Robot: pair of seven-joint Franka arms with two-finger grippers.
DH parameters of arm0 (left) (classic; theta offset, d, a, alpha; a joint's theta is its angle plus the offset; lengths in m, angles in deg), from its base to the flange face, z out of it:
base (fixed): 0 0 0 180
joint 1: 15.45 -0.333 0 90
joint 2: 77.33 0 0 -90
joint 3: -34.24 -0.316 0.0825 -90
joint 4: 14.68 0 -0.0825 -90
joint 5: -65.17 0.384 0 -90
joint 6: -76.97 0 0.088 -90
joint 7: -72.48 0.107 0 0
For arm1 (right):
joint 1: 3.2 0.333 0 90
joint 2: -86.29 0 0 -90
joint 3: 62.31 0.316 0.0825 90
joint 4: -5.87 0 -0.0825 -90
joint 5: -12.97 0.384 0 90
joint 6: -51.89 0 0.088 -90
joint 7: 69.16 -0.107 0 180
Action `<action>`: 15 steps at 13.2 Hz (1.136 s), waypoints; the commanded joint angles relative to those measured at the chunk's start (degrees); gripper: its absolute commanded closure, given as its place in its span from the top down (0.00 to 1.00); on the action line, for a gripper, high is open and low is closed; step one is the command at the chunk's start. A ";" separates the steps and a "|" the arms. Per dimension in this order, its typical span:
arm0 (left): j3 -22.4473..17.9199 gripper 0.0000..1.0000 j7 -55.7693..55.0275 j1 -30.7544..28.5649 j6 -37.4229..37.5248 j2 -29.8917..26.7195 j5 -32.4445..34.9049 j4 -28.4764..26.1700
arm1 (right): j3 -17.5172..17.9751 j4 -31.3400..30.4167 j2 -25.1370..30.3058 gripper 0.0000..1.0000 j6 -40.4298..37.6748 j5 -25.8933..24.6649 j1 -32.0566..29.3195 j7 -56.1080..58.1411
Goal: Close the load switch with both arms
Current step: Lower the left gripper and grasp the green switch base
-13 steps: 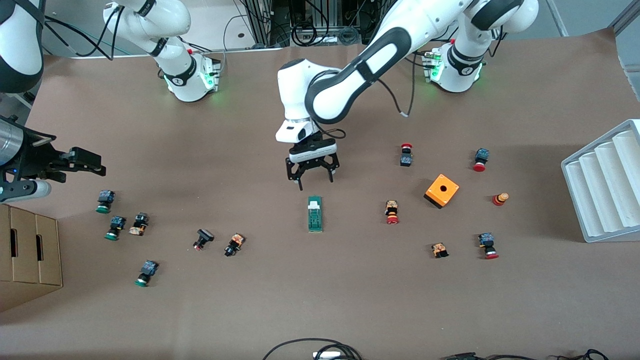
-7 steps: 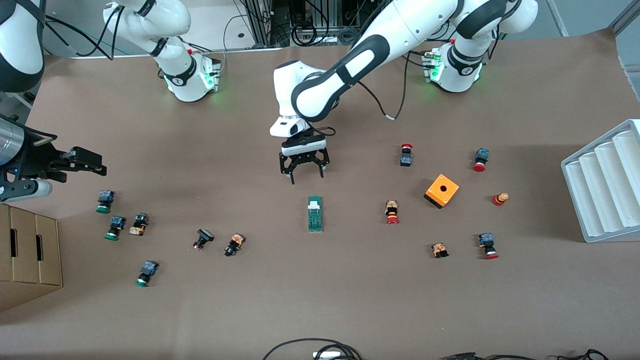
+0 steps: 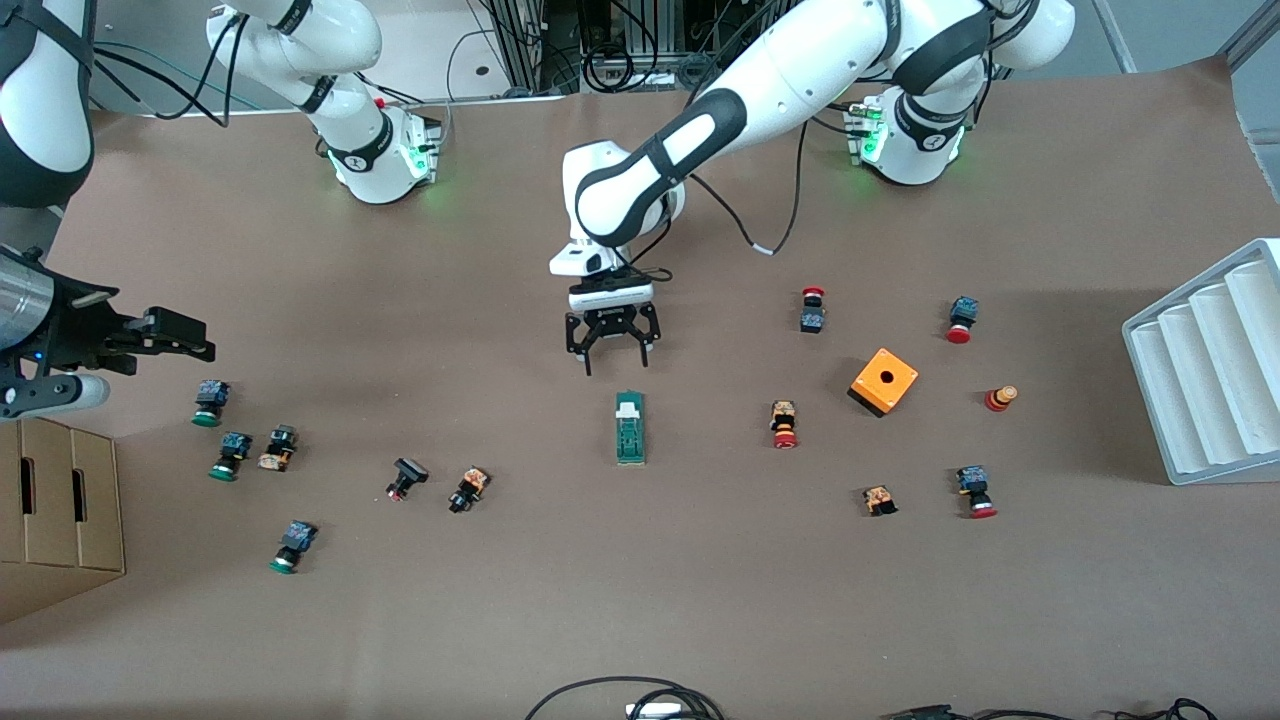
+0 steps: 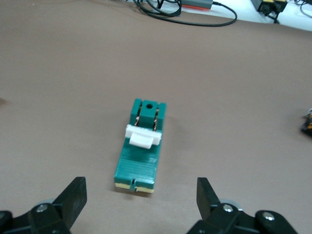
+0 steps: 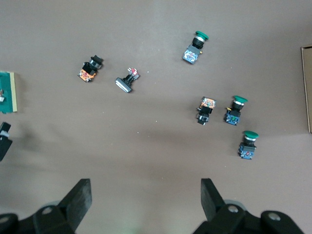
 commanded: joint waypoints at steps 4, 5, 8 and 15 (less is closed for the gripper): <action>-0.56 0.94 -4.24 3.44 8.20 1.27 2.76 -1.90 | 0.17 -0.14 -0.90 1.00 0.18 0.67 -0.48 2.28; -0.56 0.89 -4.87 3.09 8.11 1.97 6.07 -1.29 | 0.17 -0.22 -1.07 1.00 0.10 1.11 -0.40 2.28; -2.05 0.89 -12.15 2.91 7.85 5.05 14.61 0.30 | 0.26 -0.40 -2.39 1.00 0.36 1.38 -0.04 2.37; -4.42 0.86 -12.87 3.26 8.02 8.74 20.61 2.93 | 0.43 -0.40 -3.71 1.00 2.20 1.47 0.22 6.41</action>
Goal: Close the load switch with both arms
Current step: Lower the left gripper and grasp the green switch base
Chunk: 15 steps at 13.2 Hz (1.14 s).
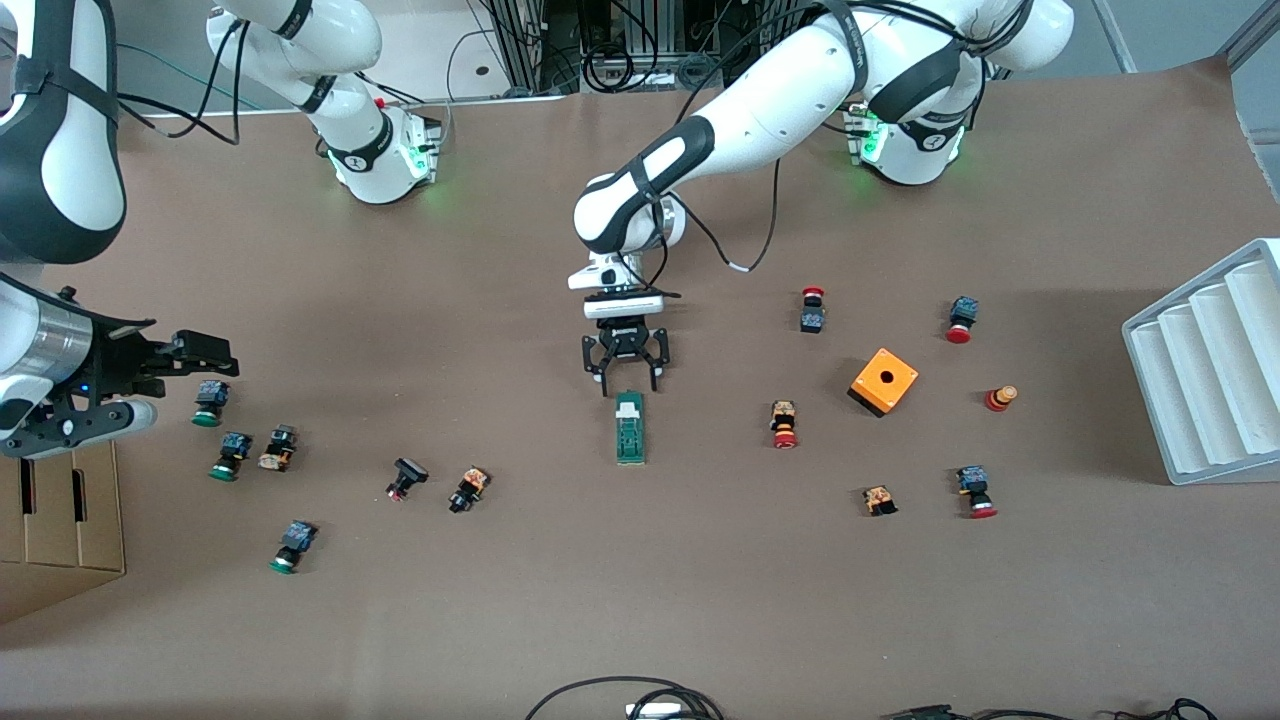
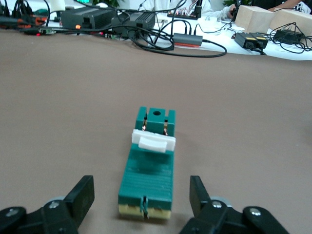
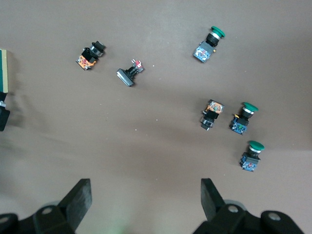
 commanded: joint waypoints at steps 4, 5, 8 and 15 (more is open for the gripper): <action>-0.99 0.83 -0.60 0.63 0.79 3.12 2.51 4.63 | 0.43 0.09 -0.78 1.00 2.52 1.09 2.44 6.52; -0.99 0.83 -0.68 1.07 0.88 3.64 2.68 4.63 | 0.43 0.09 -0.96 1.00 2.52 1.09 2.53 7.50; -0.99 0.83 -0.69 1.86 1.23 4.34 2.34 5.59 | 0.43 0.09 -1.22 1.00 2.87 1.01 2.97 10.94; -0.99 0.76 -0.95 2.74 4.48 5.05 1.90 5.42 | 0.34 0.00 -2.36 1.00 2.09 1.27 3.23 20.43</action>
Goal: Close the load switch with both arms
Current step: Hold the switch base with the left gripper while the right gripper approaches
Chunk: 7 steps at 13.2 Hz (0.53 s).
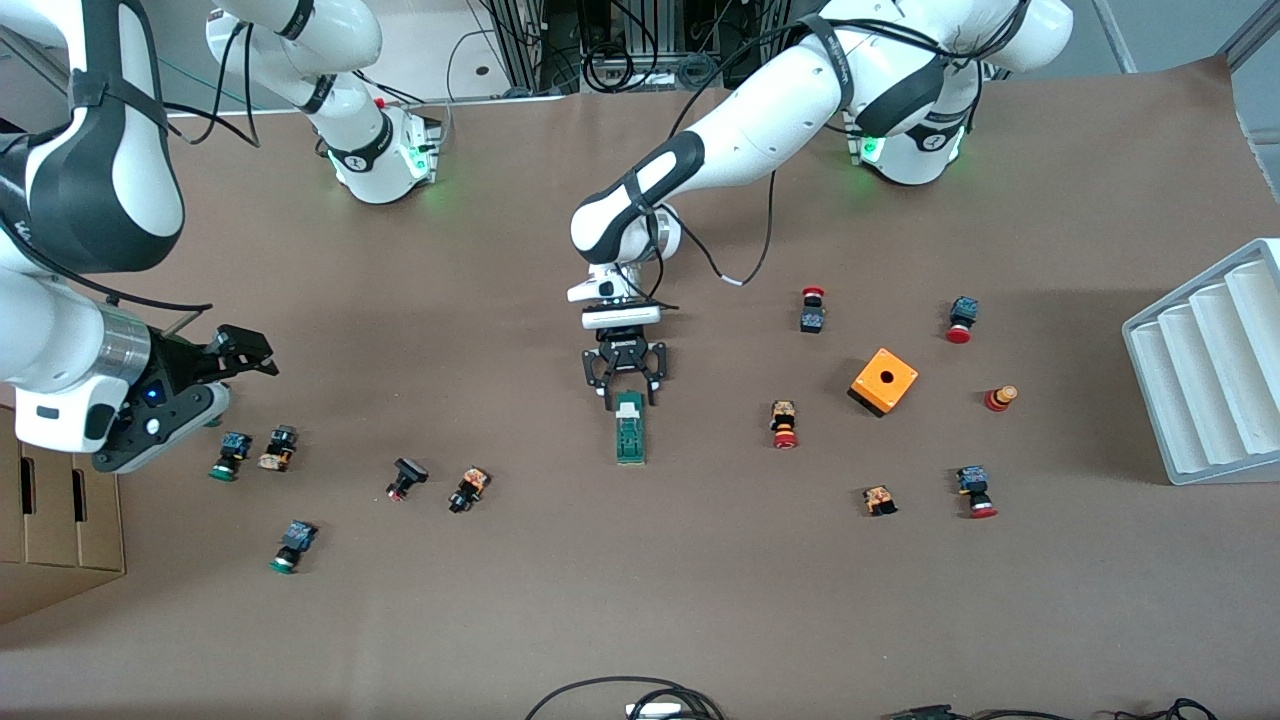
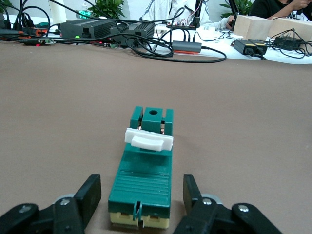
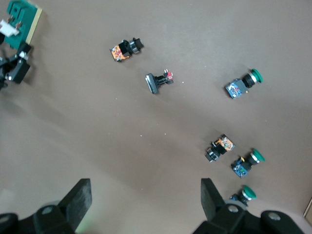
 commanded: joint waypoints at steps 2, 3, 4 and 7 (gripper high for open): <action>-0.18 0.76 -2.54 2.33 2.31 1.89 -0.03 1.56 | -0.34 -0.08 -0.39 1.00 -0.86 1.19 -0.47 2.86; -0.18 0.76 -3.25 2.42 2.92 2.16 -0.02 1.65 | -0.34 -0.08 -0.21 1.00 -1.30 1.19 -0.39 2.95; -0.18 0.75 -3.43 2.51 3.27 2.16 -0.02 1.57 | -0.34 -0.26 0.05 1.00 -1.48 1.19 -0.38 3.04; -0.18 0.65 -3.44 3.04 3.27 2.16 0.06 1.56 | -0.43 -1.14 1.54 1.00 -3.66 0.58 -0.21 3.65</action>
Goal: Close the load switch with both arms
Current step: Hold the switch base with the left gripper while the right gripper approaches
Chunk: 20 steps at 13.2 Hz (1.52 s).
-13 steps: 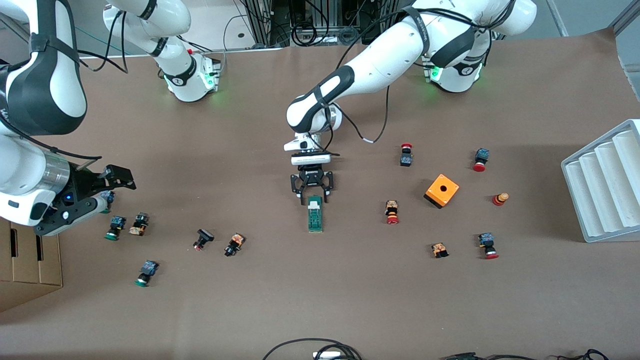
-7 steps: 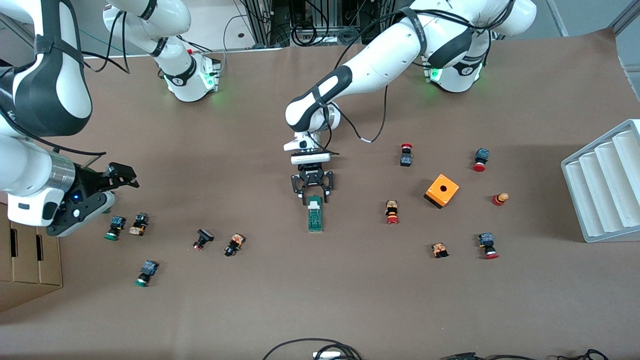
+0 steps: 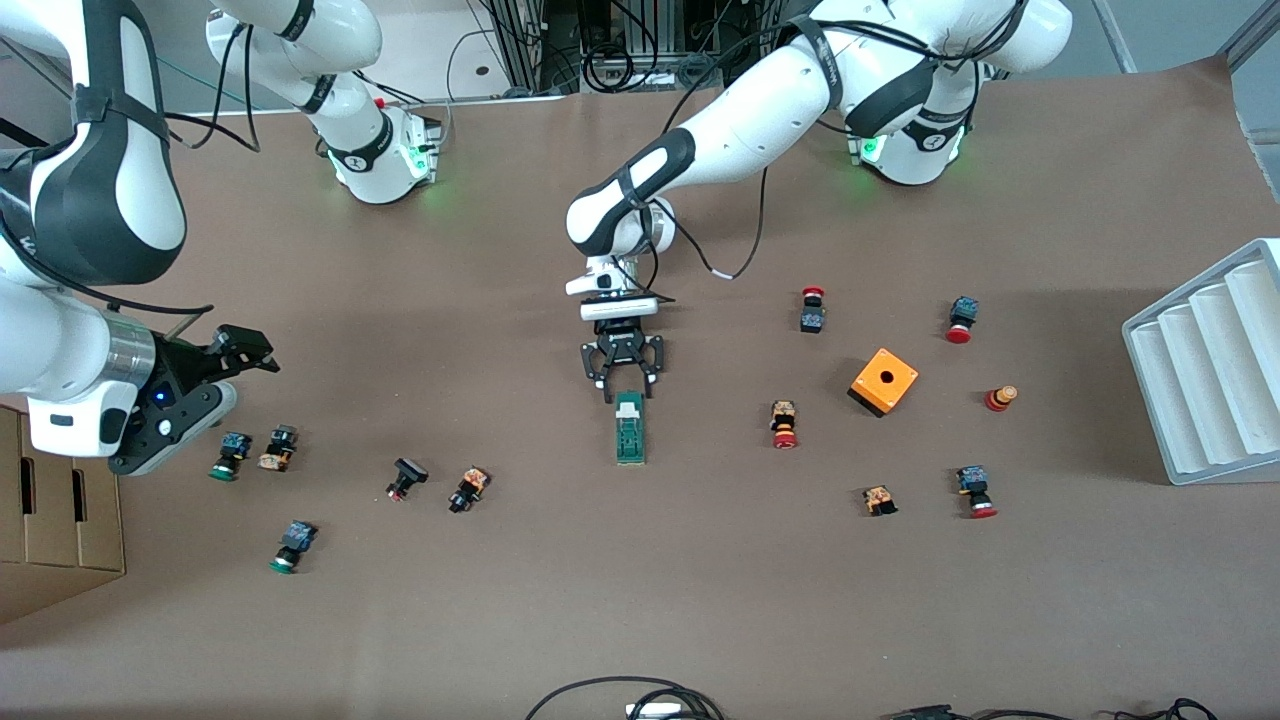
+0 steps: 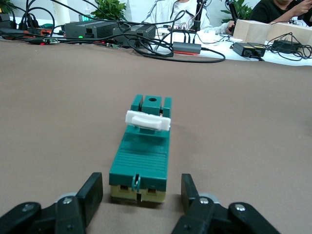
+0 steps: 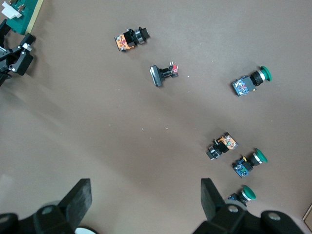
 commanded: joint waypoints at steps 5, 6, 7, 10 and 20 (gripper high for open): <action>-0.25 0.54 -1.32 0.95 0.73 1.06 0.18 1.39 | -0.02 -1.37 2.27 1.00 -0.84 0.04 0.37 8.67; -0.34 0.54 -1.32 0.95 0.73 1.06 0.18 1.39 | -0.02 -1.37 2.09 1.00 -0.05 0.31 0.37 8.67; -0.25 0.54 -1.32 0.95 0.73 1.06 0.18 1.30 | 0.06 -1.37 1.92 1.00 1.09 0.40 0.45 8.67; -0.34 0.50 -1.32 0.95 0.73 1.06 0.18 1.30 | 0.06 -1.37 1.65 1.00 3.12 0.40 0.46 8.67; -0.34 0.40 -1.23 0.95 0.73 1.06 0.18 1.30 | 0.15 -7.60 1.04 1.00 13.57 0.48 6.77 8.67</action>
